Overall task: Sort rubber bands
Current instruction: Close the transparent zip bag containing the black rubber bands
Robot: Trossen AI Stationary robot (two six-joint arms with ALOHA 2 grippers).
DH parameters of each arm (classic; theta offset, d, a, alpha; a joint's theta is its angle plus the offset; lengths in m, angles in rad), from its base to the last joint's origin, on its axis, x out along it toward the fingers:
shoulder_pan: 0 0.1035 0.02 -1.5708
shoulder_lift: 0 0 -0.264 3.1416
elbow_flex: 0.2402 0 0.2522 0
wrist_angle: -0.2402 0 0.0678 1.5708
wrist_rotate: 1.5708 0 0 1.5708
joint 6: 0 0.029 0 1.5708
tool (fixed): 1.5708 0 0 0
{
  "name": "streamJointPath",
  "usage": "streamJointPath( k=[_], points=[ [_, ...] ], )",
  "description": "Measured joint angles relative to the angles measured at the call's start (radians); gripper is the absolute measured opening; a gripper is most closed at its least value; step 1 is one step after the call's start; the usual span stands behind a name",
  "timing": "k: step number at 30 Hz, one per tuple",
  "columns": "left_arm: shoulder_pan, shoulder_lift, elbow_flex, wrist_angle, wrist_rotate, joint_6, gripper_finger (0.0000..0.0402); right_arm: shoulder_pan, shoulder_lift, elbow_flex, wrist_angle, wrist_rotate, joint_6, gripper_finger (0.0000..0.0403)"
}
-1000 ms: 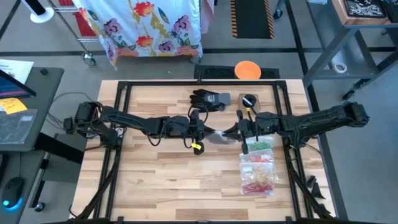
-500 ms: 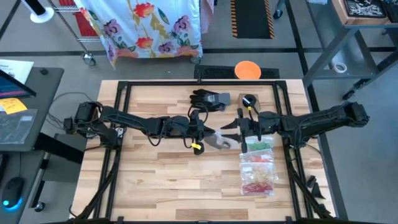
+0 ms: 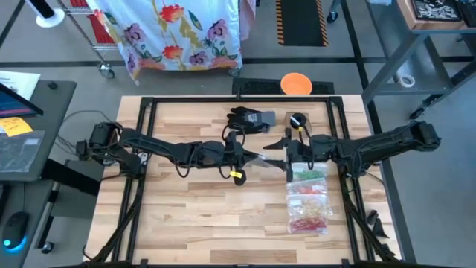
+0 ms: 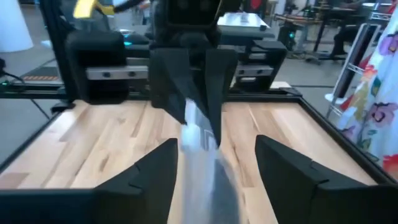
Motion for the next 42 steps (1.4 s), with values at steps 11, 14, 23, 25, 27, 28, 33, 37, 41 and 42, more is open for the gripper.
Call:
streamJointPath(
  k=[11, 14, 23, 25, 27, 28, 33, 37, 41, 42],
  points=[
    [0.001, 0.000, 0.000, -0.012, -0.003, -0.040, 0.0000, 0.000, 0.085, 0.000, 0.120, 0.002, -0.048, 0.0178],
    [0.001, 0.000, 0.000, -0.017, -0.003, -0.040, 0.0000, 0.000, 0.065, 0.000, 0.109, 0.002, -0.049, 0.0173],
    [0.001, 0.000, 0.000, -0.014, -0.003, -0.040, 0.0000, 0.000, 0.049, 0.000, 0.087, 0.004, -0.044, 0.0150],
    [0.001, 0.000, 0.000, -0.014, -0.003, -0.040, 0.0000, 0.000, 0.049, 0.000, 0.084, 0.024, -0.044, 0.0139],
    [0.001, 0.000, 0.000, -0.014, -0.003, -0.040, 0.0000, 0.000, 0.049, 0.000, 0.081, 0.036, -0.044, 0.0124],
    [0.001, 0.000, 0.000, -0.015, -0.003, -0.040, 0.0000, 0.000, 0.049, 0.000, 0.082, 0.037, -0.044, 0.0117],
    [0.001, 0.000, 0.000, -0.014, -0.001, -0.039, 0.0000, 0.000, 0.049, 0.000, 0.080, 0.038, -0.044, 0.0074],
    [0.001, 0.000, 0.000, -0.014, 0.001, -0.039, 0.0000, 0.001, 0.049, 0.000, 0.079, 0.038, -0.049, 0.0038],
    [0.001, 0.000, 0.000, -0.014, 0.001, -0.036, 0.0000, 0.001, 0.049, 0.000, 0.078, 0.038, -0.051, 0.0013],
    [0.001, 0.000, 0.000, -0.014, 0.001, -0.032, 0.0000, 0.001, 0.049, 0.000, 0.078, 0.038, -0.051, 0.0013]
  ],
)
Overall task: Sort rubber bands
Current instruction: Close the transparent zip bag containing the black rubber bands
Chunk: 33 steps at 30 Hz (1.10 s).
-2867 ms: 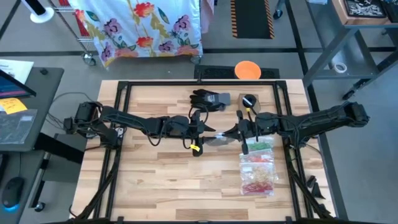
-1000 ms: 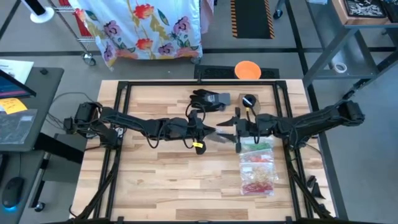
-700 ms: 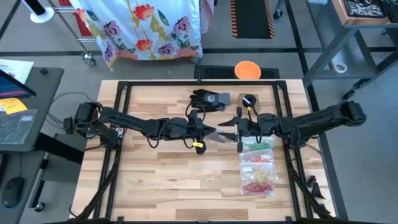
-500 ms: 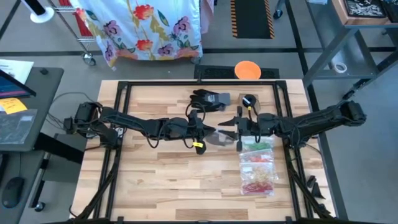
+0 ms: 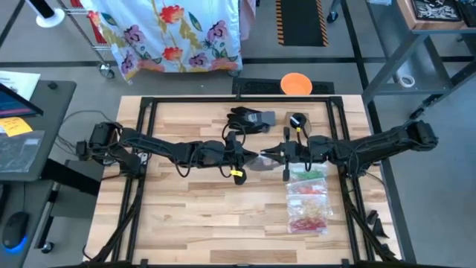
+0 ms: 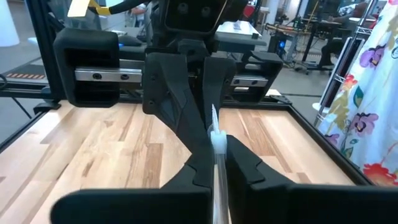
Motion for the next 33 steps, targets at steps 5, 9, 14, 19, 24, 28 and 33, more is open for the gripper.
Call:
streamJointPath(
  k=[5, 9, 14, 19, 24, 28, 33],
  points=[
    [0.000, 0.000, 0.000, 0.000, 0.000, 0.017, 0.0001, 0.000, 0.000, 0.000, -0.002, 0.000, 0.004, 0.0018],
    [-0.006, 0.000, 0.000, -0.003, 0.000, 0.052, 0.0021, 0.000, 0.000, 0.000, -0.007, 0.000, 0.007, 0.0017],
    [-0.022, 0.000, 0.000, -0.003, 0.000, 0.130, 0.0076, 0.000, 0.000, 0.000, -0.025, 0.000, 0.008, 0.0017],
    [-0.032, 0.000, 0.000, 0.035, 0.000, 0.152, 0.0136, 0.001, 0.000, 0.000, -0.033, 0.000, 0.019, 0.0017],
    [-0.032, 0.000, 0.000, 0.051, 0.000, 0.152, 0.0154, 0.002, 0.000, 0.000, -0.040, 0.000, 0.028, 0.0018],
    [-0.030, 0.000, 0.000, 0.066, 0.000, 0.161, 0.0155, 0.002, 0.000, 0.000, -0.047, -0.006, 0.029, 0.0018],
    [-0.028, 0.000, 0.000, 0.065, -0.082, 0.156, 0.0155, 0.002, 0.001, 0.000, -0.064, -0.015, 0.029, 0.0018]
  ],
)
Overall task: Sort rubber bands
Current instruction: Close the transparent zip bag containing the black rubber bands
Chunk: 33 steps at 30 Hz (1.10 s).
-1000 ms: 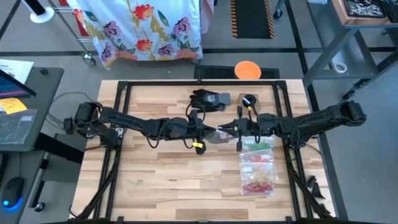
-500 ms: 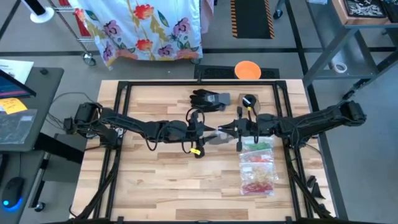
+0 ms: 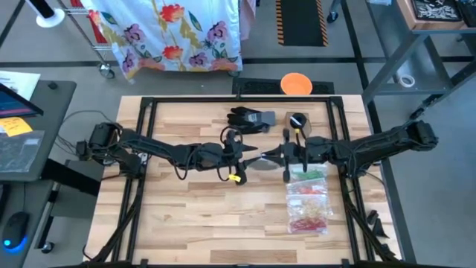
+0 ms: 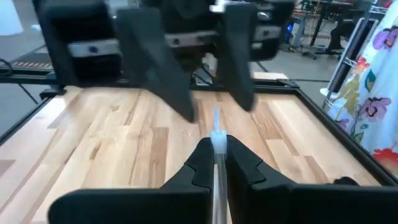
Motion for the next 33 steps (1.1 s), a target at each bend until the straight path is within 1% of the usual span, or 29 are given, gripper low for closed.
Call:
streamJointPath(
  k=[11, 21, 25, 27, 31, 33],
  points=[
    [0.000, 0.000, 0.000, 0.000, -0.008, 0.004, 0.0155, 0.007, 0.000, 0.000, 0.004, -0.005, -0.002, 0.0018],
    [0.000, 0.000, 0.000, -0.003, 0.019, 0.013, 0.0155, 0.007, 0.000, 0.000, 0.005, -0.005, -0.002, 0.0018],
    [0.008, 0.000, 0.000, -0.003, 0.024, 0.018, 0.0155, 0.007, 0.000, 0.000, 0.007, -0.035, -0.002, 0.0018],
    [0.013, 0.000, 0.000, -0.003, 0.040, 0.034, 0.0155, 0.009, 0.000, 0.000, 0.010, -0.037, -0.002, 0.0018],
    [0.018, 0.000, 0.000, -0.003, 0.117, 0.055, 0.0155, 0.012, 0.000, 0.000, 0.010, -0.037, -0.002, 0.0018],
    [0.017, 0.000, 0.000, -0.002, 0.123, 0.055, 0.0155, 0.012, 0.000, 0.000, 0.010, -0.037, -0.002, 0.0018]
  ],
)
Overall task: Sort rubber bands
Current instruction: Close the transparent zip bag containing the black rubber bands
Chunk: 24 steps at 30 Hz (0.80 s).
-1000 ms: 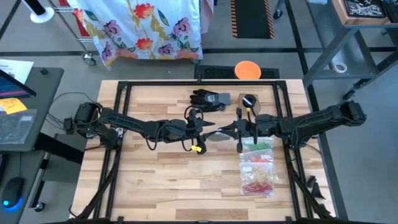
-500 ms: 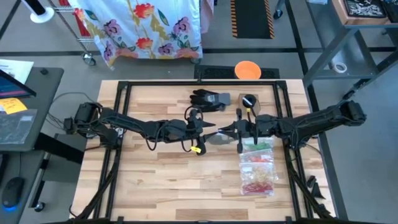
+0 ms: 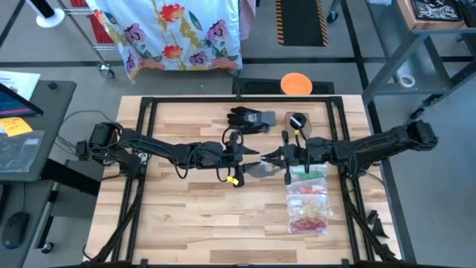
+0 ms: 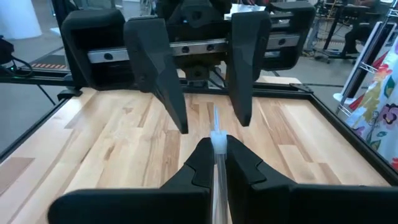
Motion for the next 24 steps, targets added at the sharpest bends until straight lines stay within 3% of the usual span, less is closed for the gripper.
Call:
streamJointPath(
  k=[6, 9, 16, 24],
  points=[
    [0.001, 0.000, 0.000, 0.000, 0.006, -0.004, 0.0152, 0.000, 0.000, 0.000, 0.000, 0.000, 0.000, 0.0018],
    [0.000, 0.000, 0.000, 0.000, 0.006, -0.004, 0.0132, 0.000, 0.000, 0.000, 0.000, 0.000, 0.000, 0.0018],
    [-0.001, 0.000, 0.000, 0.000, 0.019, 0.006, 0.0014, 0.000, 0.000, 0.000, 0.000, 0.000, 0.000, 0.0018],
    [-0.001, 0.000, 0.000, 0.001, 0.022, 0.004, 0.0001, 0.000, 0.000, 0.000, 0.000, 0.001, -0.001, 0.0029]
  ],
)
